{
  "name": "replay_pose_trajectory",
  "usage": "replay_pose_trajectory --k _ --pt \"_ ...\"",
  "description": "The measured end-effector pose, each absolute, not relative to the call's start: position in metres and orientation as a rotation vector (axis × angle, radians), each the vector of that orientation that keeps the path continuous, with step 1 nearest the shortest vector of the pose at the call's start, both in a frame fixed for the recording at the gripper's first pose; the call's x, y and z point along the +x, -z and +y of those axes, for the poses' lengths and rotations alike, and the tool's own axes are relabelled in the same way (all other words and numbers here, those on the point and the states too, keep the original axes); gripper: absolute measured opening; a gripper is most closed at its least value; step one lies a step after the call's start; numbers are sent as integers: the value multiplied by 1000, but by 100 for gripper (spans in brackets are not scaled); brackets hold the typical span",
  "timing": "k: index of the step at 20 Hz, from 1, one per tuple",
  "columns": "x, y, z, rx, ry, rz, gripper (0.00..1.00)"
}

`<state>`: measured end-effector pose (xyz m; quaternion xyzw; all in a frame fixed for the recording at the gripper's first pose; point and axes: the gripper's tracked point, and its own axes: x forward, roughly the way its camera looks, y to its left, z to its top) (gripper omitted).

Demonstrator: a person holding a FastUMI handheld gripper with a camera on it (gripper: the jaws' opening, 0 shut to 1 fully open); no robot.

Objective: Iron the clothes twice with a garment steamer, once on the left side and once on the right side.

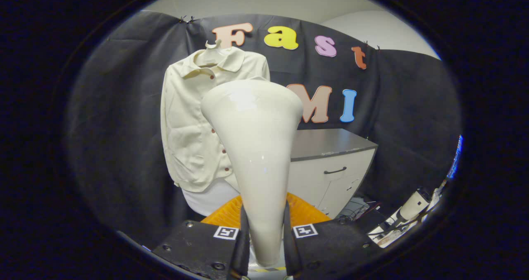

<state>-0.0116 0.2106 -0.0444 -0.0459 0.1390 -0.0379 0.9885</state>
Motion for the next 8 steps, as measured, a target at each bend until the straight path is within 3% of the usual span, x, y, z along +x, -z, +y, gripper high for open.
replay_pose_trajectory --k 8 --pt "-29 19 190 -68 65 190 34"
